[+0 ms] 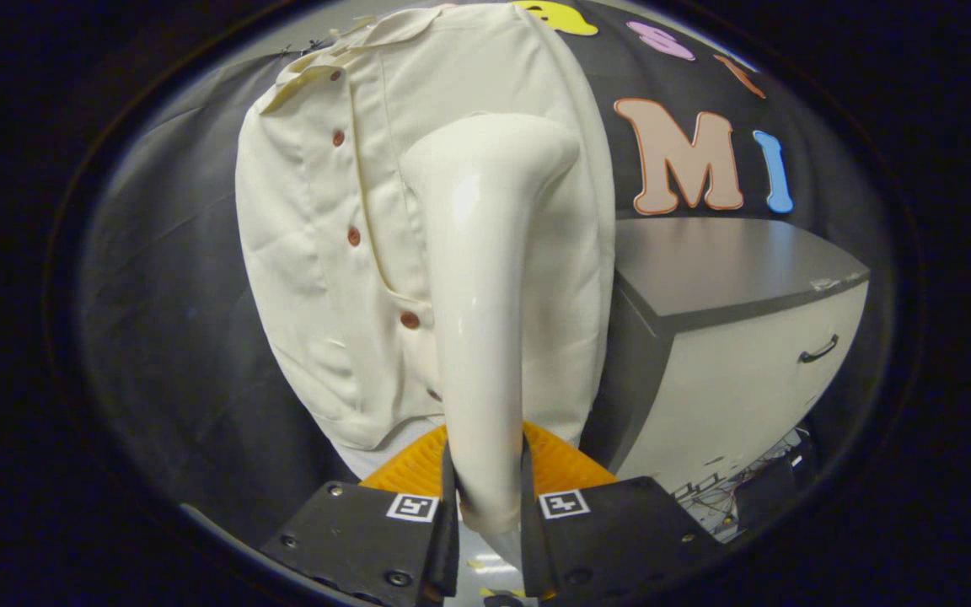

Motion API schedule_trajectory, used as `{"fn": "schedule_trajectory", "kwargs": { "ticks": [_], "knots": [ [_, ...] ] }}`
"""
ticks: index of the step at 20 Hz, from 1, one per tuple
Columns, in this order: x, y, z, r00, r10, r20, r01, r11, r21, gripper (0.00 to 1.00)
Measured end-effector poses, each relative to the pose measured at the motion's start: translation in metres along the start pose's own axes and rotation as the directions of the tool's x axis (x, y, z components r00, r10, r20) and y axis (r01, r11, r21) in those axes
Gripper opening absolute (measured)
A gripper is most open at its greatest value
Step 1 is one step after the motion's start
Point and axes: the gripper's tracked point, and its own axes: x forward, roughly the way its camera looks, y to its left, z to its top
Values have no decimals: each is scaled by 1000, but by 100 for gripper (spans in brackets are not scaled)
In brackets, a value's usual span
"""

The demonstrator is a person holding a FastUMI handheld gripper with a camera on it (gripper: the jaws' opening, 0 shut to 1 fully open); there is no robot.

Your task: Iron the clothes twice with a garment steamer, once on the left side and once on the right side.

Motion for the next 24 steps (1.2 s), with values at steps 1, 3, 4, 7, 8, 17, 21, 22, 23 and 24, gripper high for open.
{"fn": "schedule_trajectory", "kwargs": {
  "ticks": [1,3,4,7,8,17,21,22,23,24],
  "knots": [
    [1,0,-7,1000,2,-9,-2,1000,1,30],
    [1,-2,-17,1000,2,-23,-2,1000,-4,30],
    [1,-2,-24,999,3,-36,-3,1000,-2,30],
    [-4,-6,-44,997,1,-77,-1,1000,5,30],
    [-5,-8,-50,996,0,-89,0,1000,5,30],
    [-43,-9,-82,991,-24,-133,26,1000,15,30],
    [-87,0,-90,991,-59,-118,63,998,29,30],
    [-100,4,-89,992,-74,-105,79,996,35,30],
    [-114,9,-88,993,-86,-86,90,995,40,30],
    [-126,15,-86,994,-91,-67,94,995,41,30]
  ]
}}
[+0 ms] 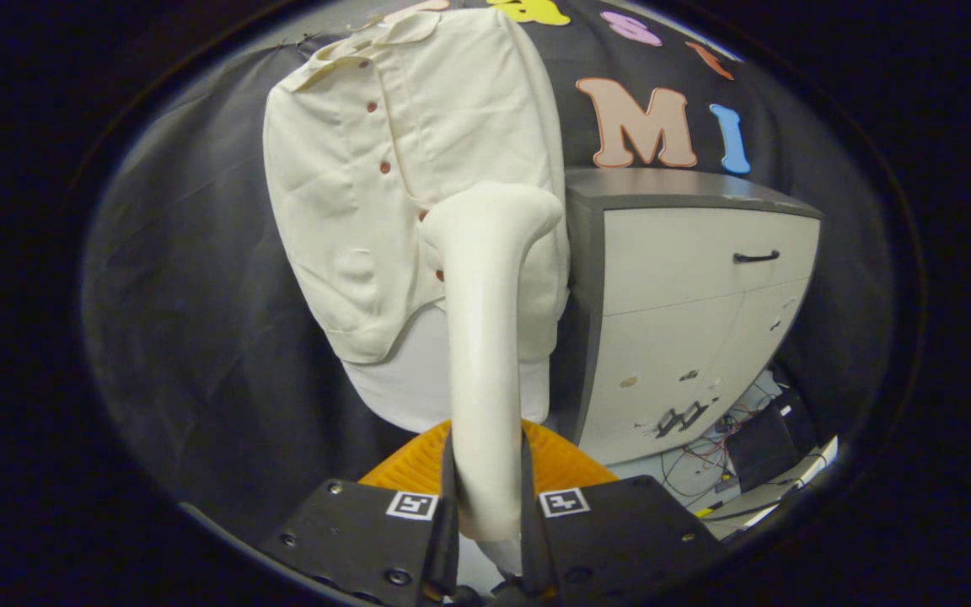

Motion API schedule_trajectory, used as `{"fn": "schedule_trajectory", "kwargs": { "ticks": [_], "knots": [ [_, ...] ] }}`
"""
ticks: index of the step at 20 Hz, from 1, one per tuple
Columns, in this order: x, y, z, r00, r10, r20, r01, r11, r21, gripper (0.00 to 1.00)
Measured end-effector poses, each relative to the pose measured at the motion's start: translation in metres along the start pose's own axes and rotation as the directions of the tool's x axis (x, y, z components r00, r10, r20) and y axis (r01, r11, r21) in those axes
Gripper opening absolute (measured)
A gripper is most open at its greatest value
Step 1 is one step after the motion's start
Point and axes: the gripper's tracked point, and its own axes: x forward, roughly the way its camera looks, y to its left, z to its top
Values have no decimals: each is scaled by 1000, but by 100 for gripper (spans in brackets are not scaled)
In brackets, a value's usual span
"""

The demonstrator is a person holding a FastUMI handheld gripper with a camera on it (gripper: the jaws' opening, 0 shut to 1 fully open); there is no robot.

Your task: Iron the clothes twice with a garment steamer, once on the left side and once on the right side.

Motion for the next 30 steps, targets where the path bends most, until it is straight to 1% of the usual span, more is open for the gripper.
{"fn": "schedule_trajectory", "kwargs": {
  "ticks": [4,7,9,11,12,14,17,19,22,26,30],
  "knots": [
    [-60,22,-3,999,10,43,-11,1000,17,30],
    [-110,28,-4,996,1,90,3,999,-40,29],
    [-139,33,-8,995,-4,97,11,997,-76,30],
    [-164,31,-3,993,-8,116,15,998,-57,29],
    [-179,34,8,986,5,167,0,999,-35,29],
    [-195,28,34,976,23,216,-15,999,-36,29],
    [-229,16,56,957,40,286,-32,999,-32,29],
    [-250,2,58,953,42,299,-36,999,-26,29],
    [-284,-27,63,943,32,332,-19,999,-40,29],
    [-314,-68,67,934,11,356,4,999,-41,29],
    [-335,-95,65,929,13,370,-4,1000,-24,29]
  ]
}}
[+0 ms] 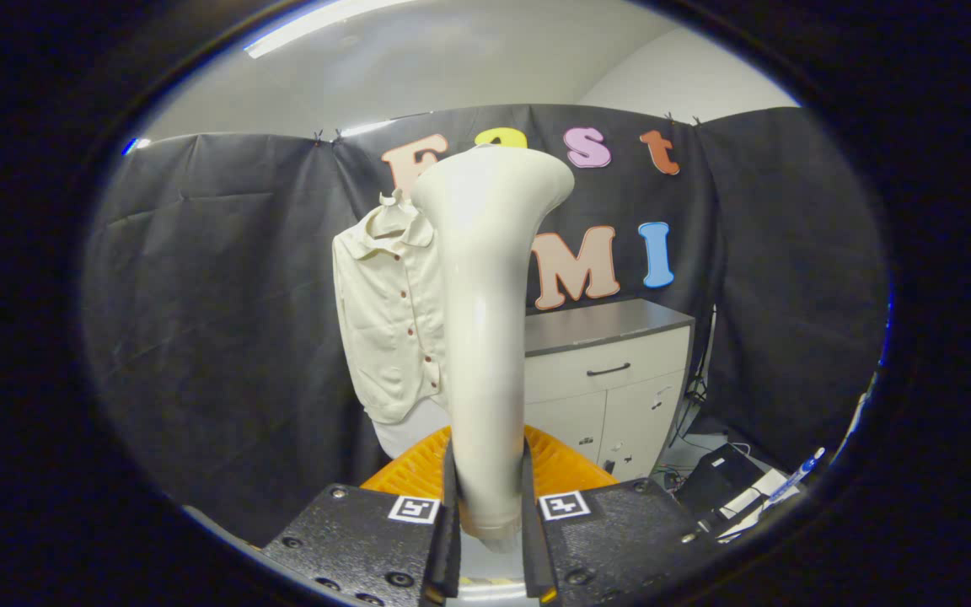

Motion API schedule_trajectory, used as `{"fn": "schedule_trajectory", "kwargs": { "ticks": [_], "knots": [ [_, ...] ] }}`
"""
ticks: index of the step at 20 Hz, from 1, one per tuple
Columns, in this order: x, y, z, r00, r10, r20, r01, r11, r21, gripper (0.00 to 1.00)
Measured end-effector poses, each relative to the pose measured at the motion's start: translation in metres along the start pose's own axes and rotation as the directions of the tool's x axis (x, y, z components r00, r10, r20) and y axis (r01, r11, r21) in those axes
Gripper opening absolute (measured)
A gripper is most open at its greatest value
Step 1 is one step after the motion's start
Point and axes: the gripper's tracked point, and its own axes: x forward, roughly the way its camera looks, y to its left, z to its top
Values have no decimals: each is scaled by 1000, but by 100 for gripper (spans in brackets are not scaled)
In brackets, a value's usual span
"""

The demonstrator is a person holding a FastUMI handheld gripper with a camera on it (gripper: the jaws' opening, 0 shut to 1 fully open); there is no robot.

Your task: Iron the clothes twice with a garment steamer, once on the left side and once on the right side.

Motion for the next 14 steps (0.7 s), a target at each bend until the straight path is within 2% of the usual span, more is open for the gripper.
{"fn": "schedule_trajectory", "kwargs": {
  "ticks": [8,14],
  "knots": [
    [-30,-41,6,999,35,17,-35,999,-12,29],
    [-35,-46,6,998,68,19,-68,998,6,29]
  ]
}}
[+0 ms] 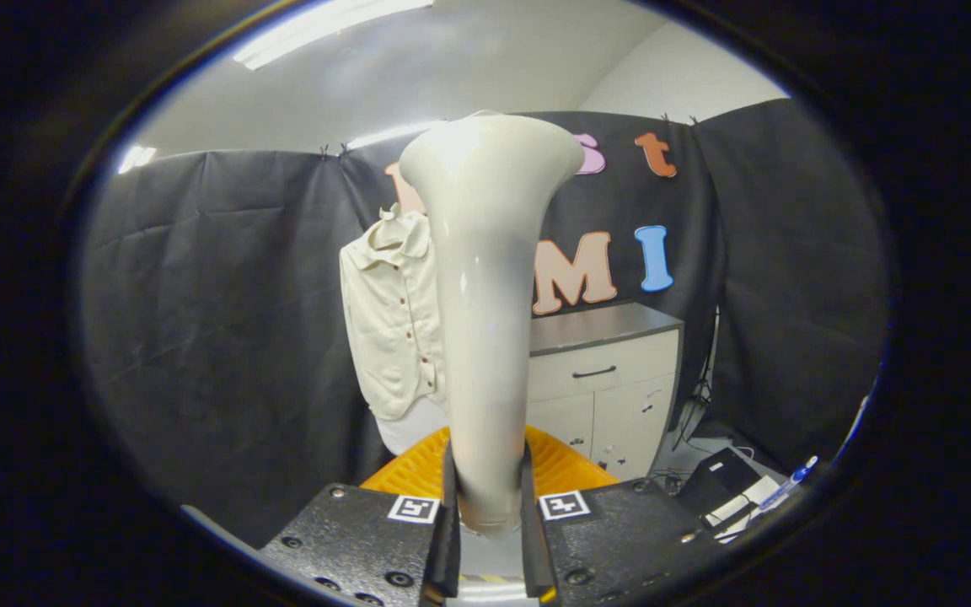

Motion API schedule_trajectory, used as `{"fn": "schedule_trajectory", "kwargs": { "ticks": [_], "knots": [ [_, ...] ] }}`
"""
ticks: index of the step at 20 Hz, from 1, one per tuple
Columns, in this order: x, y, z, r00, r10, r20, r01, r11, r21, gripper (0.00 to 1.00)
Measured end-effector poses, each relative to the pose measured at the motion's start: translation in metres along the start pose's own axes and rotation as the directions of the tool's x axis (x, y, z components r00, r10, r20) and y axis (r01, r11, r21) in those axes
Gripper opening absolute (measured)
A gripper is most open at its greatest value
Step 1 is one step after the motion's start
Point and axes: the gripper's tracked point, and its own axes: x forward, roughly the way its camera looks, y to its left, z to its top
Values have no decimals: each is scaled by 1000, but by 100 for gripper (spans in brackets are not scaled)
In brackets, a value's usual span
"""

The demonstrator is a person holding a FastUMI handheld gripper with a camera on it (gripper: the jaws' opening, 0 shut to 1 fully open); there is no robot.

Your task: Iron the clothes twice with a garment steamer, once on the left side and once on the right side.

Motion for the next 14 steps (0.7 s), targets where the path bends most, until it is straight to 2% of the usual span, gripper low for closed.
{"fn": "schedule_trajectory", "kwargs": {
  "ticks": [14],
  "knots": [
    [21,18,0,1000,-5,-22,4,1000,-15,29]
  ]
}}
